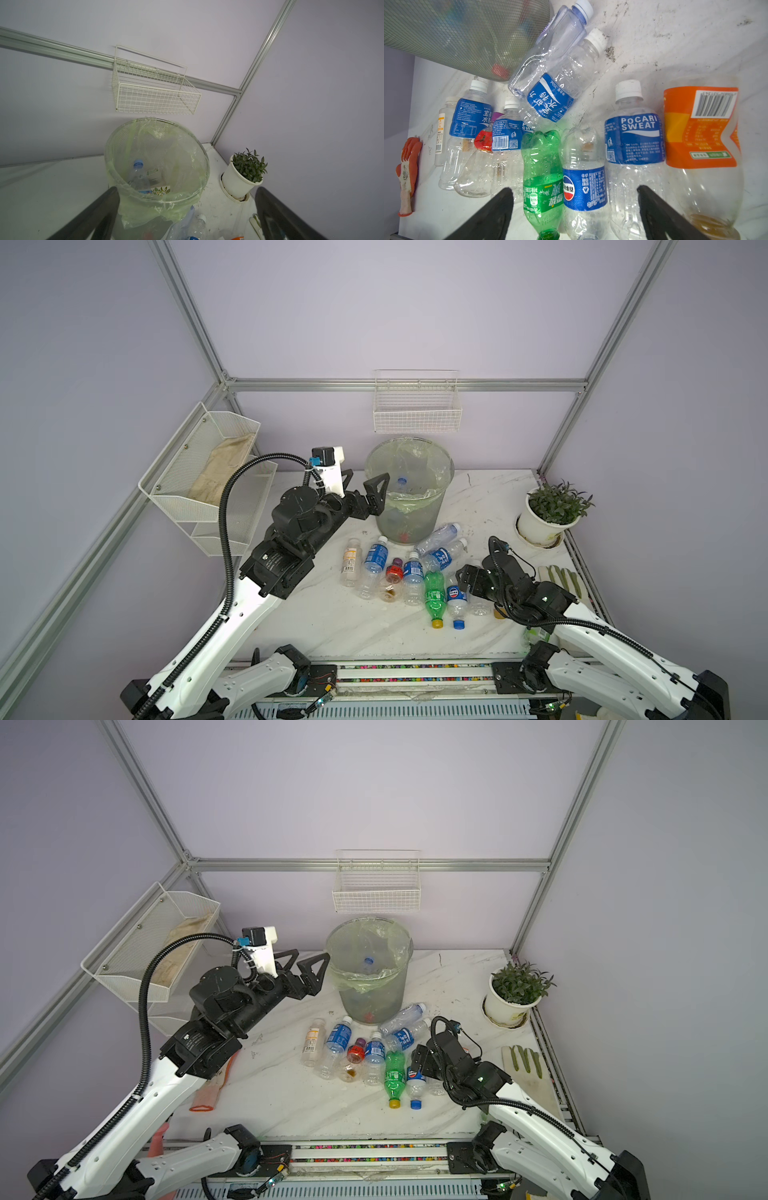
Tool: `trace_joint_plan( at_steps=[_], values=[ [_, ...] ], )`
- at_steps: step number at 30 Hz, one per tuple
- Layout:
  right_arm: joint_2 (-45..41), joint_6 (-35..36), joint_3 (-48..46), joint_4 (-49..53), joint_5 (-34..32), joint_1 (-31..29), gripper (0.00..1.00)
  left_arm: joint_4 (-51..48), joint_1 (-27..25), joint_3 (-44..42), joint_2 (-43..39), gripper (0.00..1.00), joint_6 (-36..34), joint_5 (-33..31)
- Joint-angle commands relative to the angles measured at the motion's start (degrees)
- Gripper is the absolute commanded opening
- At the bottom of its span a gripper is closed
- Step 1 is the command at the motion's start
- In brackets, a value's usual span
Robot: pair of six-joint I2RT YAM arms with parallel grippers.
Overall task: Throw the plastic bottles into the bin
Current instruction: 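Lower the left gripper toward the table while the right gripper nears the orange-labelled bottle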
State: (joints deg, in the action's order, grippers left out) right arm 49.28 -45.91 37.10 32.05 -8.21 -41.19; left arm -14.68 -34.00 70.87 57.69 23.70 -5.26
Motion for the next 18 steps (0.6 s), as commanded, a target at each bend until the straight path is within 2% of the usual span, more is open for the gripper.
trace_joint_plan(
  at_steps=[1,5,10,14,18],
  values=[
    [0.0,-2.0,1.2,3.2,-3.4,-0.2,0.96,0.4,-0.3,-5.8,-3.8,1.0,1.7,-1.6],
    [-0.2,-7.3,2.0,8.6,-9.0,-0.2,0.96,-2.0,-0.3,-12.2,-8.0,1.0,3.8,-1.9],
    [-0.2,-16.8,3.5,14.8,-14.0,-0.2,0.98,-4.0,-1.1,-21.7,-15.1,1.0,10.0,1.4],
    [0.5,-20.8,3.0,14.5,-15.7,-0.2,0.98,-5.6,-5.1,-28.4,-21.2,1.0,14.0,0.3],
    [5.1,-23.4,3.5,15.0,-17.9,0.0,0.98,-8.5,-10.5,-32.0,-25.9,1.0,18.5,-2.1]
  ],
)
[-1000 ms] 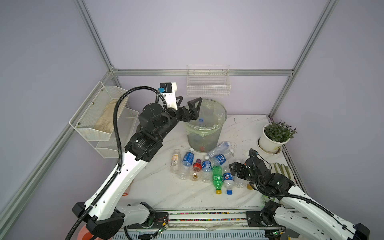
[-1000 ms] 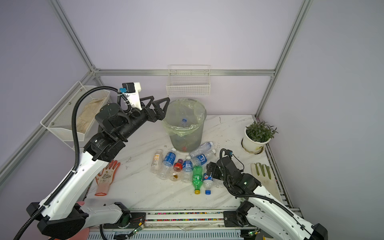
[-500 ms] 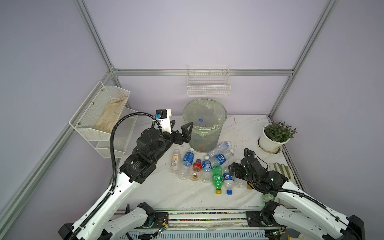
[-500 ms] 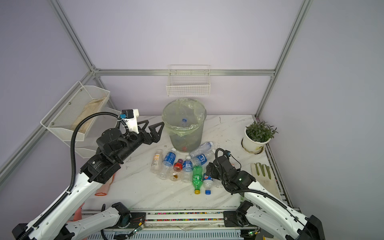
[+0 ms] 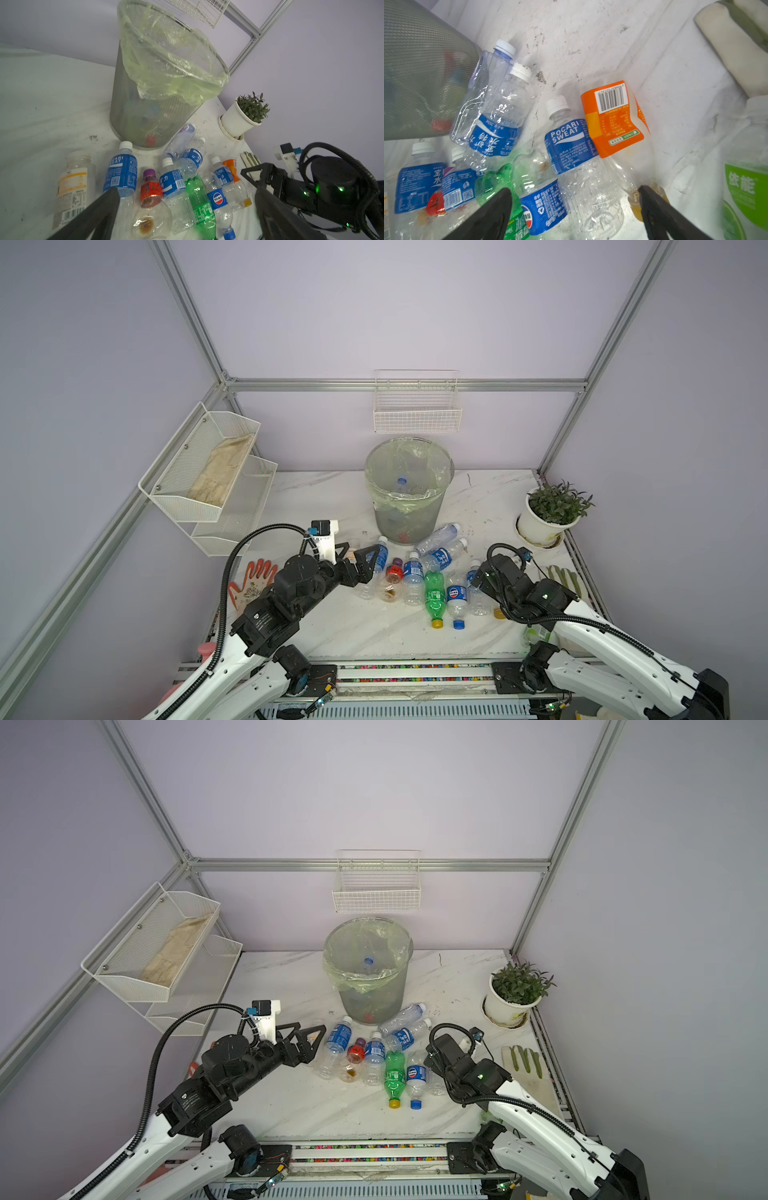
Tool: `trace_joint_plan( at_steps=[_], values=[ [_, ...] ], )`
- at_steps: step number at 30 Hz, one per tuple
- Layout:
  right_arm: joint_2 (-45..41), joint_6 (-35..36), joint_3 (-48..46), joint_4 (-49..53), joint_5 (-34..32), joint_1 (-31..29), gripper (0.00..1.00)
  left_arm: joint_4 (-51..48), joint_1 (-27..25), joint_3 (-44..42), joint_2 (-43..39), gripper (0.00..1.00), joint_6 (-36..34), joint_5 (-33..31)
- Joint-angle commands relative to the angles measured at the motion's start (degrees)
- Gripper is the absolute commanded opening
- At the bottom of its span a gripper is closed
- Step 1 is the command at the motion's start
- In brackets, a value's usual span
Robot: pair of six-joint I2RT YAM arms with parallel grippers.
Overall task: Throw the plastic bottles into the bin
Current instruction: 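Lower the left gripper toward the table while the right gripper nears the orange-labelled bottle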
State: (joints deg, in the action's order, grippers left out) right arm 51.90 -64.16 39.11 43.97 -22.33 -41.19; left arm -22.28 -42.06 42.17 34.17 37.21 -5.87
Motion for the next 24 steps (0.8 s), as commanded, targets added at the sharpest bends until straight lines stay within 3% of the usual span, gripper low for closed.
trace_joint_plan(
  at_steps=[1,6,12,24],
  values=[
    [3.8,-5.0,2.2,3.1,-4.3,0.2,0.97,-1.7,-3.9,-3.9,-3.2,1.0,6.0,-1.8],
    [10.0,-0.4,5.1,2.8,-3.2,5.8,0.98,-3.3,-9.8,-6.0,-4.6,1.0,10.3,-2.8],
    [11.6,7.5,5.9,1.3,-1.4,14.4,0.97,-3.3,-17.1,-7.4,-3.5,1.0,11.6,-8.2],
    [16.1,11.5,4.6,-2.5,2.3,16.0,0.98,-2.9,-26.6,-5.1,2.7,1.0,12.9,-14.4]
  ],
)
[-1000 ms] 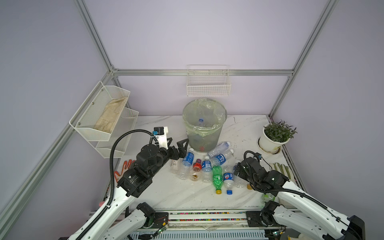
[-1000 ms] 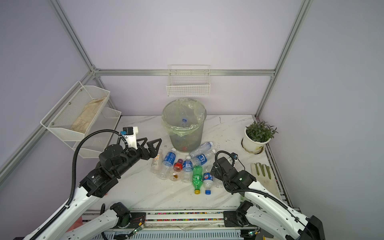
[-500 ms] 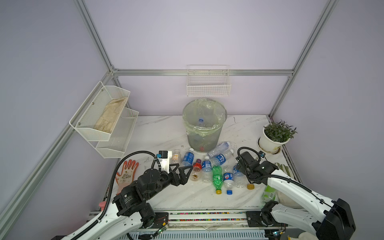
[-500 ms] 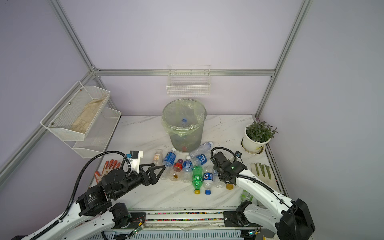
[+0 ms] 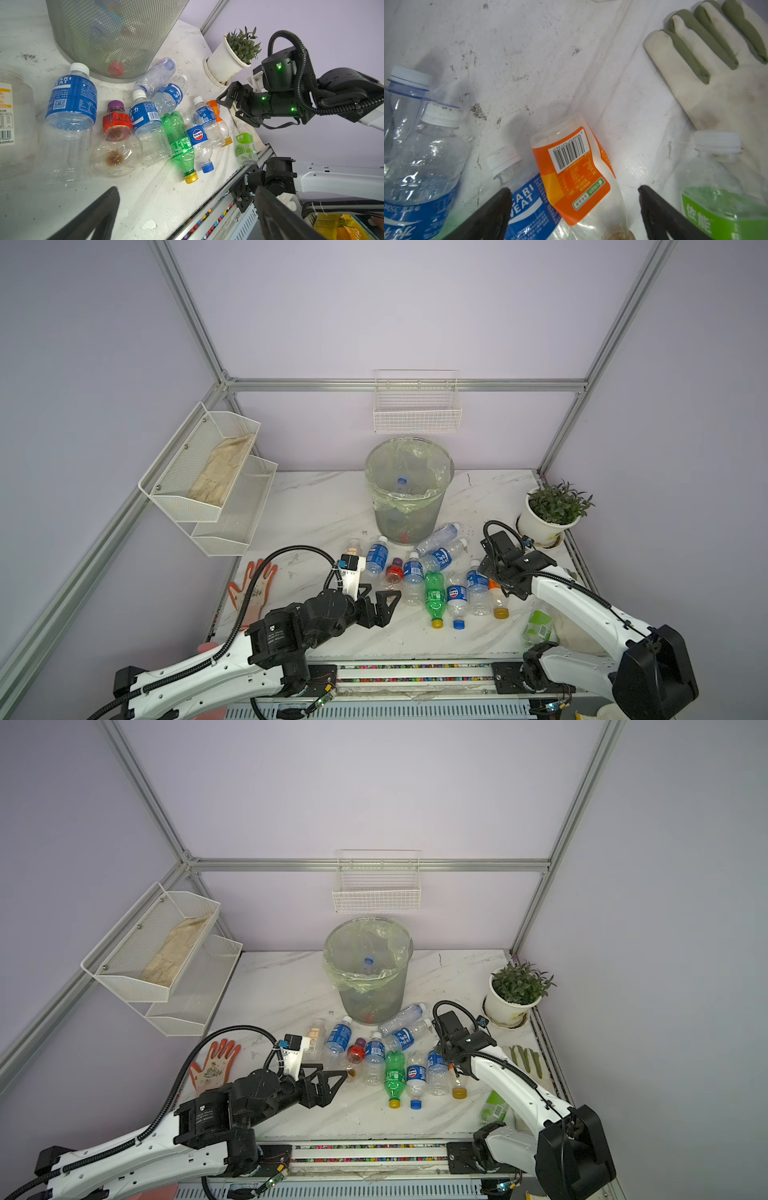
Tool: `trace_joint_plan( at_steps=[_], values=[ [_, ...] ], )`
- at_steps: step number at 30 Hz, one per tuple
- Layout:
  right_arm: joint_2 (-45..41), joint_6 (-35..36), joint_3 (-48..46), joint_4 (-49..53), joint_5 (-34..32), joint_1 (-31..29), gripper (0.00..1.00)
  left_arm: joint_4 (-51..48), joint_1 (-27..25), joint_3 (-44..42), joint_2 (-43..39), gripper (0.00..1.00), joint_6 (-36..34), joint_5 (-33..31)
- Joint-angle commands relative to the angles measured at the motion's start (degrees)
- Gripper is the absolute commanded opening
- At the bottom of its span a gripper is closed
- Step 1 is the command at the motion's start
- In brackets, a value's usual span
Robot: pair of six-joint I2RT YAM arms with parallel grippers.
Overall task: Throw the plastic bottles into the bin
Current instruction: 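Lower the left gripper toward the table while the right gripper nears the orange-labelled bottle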
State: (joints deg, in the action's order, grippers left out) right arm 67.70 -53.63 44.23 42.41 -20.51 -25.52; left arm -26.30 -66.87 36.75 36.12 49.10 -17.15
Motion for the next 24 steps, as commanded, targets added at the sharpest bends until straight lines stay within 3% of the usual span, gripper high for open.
trace_joint_plan(
  at_steps=[1,13,24],
  values=[
    [0.5,1.1,-0.7,-1.2,0.8,0.4,0.97,1.2,-2.5,1.0,1.0,1.0,1.0,-3.8],
    [2.1,-0.2,-2.1,-0.7,1.7,0.5,0.98,1.1,-13.3,10.6,5.8,1.0,-0.2,-9.3],
    [4.8,-1.7,-3.0,-0.8,-0.6,0.5,0.97,0.4,-13.9,13.0,7.0,1.0,-3.5,-15.6]
  ],
)
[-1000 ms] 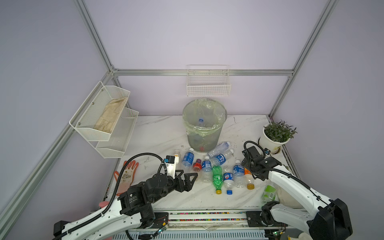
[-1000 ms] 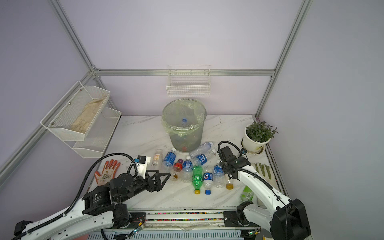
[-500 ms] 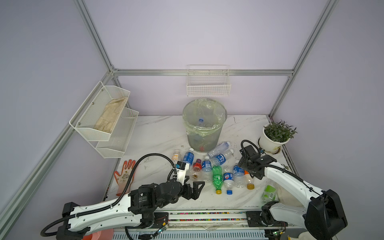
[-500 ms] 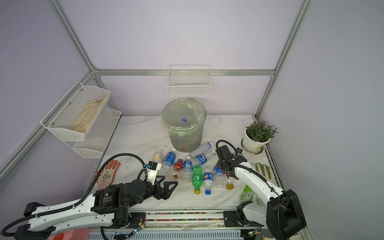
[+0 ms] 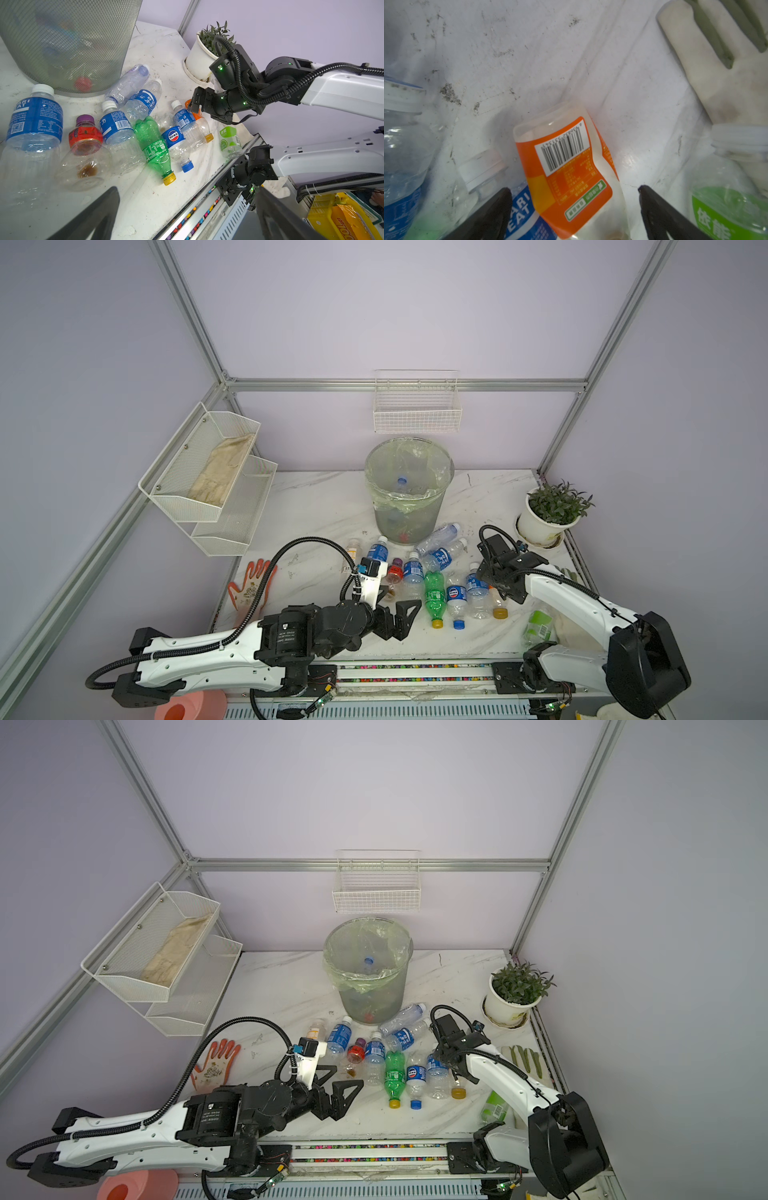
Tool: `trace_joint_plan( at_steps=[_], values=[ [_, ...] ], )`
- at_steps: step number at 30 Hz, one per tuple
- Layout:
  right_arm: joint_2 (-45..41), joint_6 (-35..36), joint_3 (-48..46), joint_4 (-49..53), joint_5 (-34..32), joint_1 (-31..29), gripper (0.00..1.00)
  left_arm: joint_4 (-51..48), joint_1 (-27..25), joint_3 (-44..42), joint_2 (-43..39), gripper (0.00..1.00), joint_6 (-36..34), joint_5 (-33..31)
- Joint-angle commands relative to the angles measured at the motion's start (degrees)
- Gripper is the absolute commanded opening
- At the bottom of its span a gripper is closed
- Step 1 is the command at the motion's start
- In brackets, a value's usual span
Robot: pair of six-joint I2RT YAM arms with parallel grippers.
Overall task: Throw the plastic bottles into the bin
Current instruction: 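Lower the left gripper toward the table while the right gripper nears the orange-labelled bottle, then move the left gripper toward the yellow-labelled clear bottle beside the bin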
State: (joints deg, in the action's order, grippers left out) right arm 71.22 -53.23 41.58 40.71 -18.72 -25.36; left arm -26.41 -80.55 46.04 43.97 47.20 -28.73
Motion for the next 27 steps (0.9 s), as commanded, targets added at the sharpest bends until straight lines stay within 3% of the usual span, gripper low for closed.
trace_joint_plan(
  at_steps=[1,8,12,21,27],
  values=[
    [2.1,-2.3,-0.1,0.8,-3.0,0.5,0.97,0.3,-0.2,3.2,-1.4,1.0,-1.9,-5.1],
    [9.7,-2.2,0.7,-3.3,-1.9,1.0,0.97,-1.4,-0.2,0.0,-5.0,1.0,-2.9,-14.4],
    [11.9,-3.0,2.1,-5.2,-0.7,1.4,0.96,1.4,1.8,-1.6,-5.0,1.0,-4.8,-15.8],
    [14.9,-3.4,2.4,-8.0,-0.7,1.5,0.71,9.5,21.3,-4.6,1.7,1.0,-7.4,5.2],
    [14.7,-4.0,0.4,-8.3,-1.7,1.5,0.62,11.6,25.8,-4.6,5.5,1.0,-9.7,10.6]
  ],
)
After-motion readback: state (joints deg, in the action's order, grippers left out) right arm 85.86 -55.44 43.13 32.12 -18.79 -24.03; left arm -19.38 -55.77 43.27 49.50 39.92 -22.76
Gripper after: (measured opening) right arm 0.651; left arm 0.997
